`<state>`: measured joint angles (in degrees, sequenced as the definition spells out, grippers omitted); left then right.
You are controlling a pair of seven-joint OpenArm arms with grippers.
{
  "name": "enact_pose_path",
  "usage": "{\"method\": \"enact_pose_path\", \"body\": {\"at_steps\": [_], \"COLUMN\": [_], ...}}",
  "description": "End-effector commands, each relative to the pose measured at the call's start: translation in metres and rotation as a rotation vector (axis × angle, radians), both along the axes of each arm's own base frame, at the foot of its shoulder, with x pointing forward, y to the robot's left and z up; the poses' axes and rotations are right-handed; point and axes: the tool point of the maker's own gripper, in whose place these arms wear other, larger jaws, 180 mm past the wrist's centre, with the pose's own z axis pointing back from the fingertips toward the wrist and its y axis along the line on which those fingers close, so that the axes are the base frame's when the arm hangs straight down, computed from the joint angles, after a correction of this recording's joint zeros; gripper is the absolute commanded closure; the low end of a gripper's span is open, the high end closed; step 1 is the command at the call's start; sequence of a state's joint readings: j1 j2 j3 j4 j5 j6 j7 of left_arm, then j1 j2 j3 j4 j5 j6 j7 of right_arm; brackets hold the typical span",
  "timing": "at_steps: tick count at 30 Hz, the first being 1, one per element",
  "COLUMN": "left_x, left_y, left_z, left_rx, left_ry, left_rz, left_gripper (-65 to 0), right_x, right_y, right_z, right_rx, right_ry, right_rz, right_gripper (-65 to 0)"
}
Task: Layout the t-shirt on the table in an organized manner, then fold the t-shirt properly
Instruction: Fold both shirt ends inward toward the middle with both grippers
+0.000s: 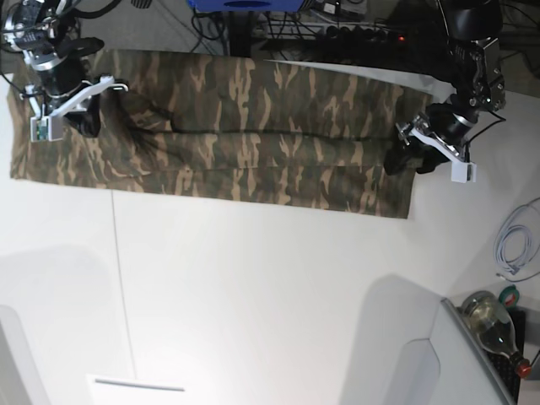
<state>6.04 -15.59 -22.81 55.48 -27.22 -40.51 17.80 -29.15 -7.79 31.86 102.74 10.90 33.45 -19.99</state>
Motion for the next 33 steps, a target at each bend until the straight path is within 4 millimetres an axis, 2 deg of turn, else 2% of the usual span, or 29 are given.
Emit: {"method": "enact_pose_path", "body": {"at_steps": [1,4,6,7,9,11,12,16,19,20,23,26,28,33], "left_x": [-0.016,-0.019,-0.018,-0.008,0.005,0.014,0.022,0.038,0.047,0.043,0.029,0.014,0.003,-0.006], "left_y": [-0.008,-0.021,-0.022,-0.021,-0.009,0.015,0.03,0.07,0.073,0.071,0.051,-0.001,-0.039,-0.104], "left_z": [-0.017,-0.021,-0.021,-0.016,-0.009,-0.002,0.006,0.035,0.062,0.066,0.086,0.093,0.092,0.076], "left_rx": [0.03,0.024,0.024,0.027,0.027,0.031,0.046,0.119,0.18,0.2,0.254,0.246,0.225,0.188], "left_ry": [0.096,0.108,0.106,0.086,0.062,0.038,0.018,-0.042,-0.106,-0.116,-0.167,-0.201,-0.203,-0.154], "left_rz": [-0.061,-0.103,-0.107,-0.104,-0.066,0.008,0.036,0.065,0.026,0.007,-0.072,-0.197,-0.306,-0.36], "left_gripper": [-41.6,-20.9,-7.1,0.0,0.0,0.0,0.0,0.0,0.0,0.0,0.0,0.0,0.0,0.0], "right_x": [0.008,0.01,0.012,0.013,0.015,0.018,0.021,0.021,0.021,0.021,0.021,0.02,0.02,0.02], "right_y": [-0.002,-0.002,-0.003,-0.003,-0.002,-0.001,0.0,0.001,0.002,0.002,0.002,0.0,0.0,0.0], "right_z": [0.015,0.02,0.023,0.024,0.025,0.025,0.026,0.019,0.017,0.017,0.017,0.017,0.017,0.017], "right_rx": [-0.008,-0.016,-0.021,-0.021,-0.02,-0.018,-0.017,-0.02,-0.02,-0.02,-0.02,-0.023,-0.023,-0.022], "right_ry": [-0.058,-0.072,-0.081,-0.083,-0.088,-0.094,-0.099,-0.036,-0.016,-0.016,-0.016,-0.015,-0.015,-0.016], "right_rz": [-0.001,0.002,0.004,0.004,0.005,0.009,0.011,0.022,0.027,0.027,0.027,0.022,0.022,0.023], "right_gripper": [-1.7,-1.7,-1.7,-1.7,-2.0,-2.0,-2.0,-2.0,-1.8,-1.8,-1.8,-1.8,-1.8,-1.8]}}
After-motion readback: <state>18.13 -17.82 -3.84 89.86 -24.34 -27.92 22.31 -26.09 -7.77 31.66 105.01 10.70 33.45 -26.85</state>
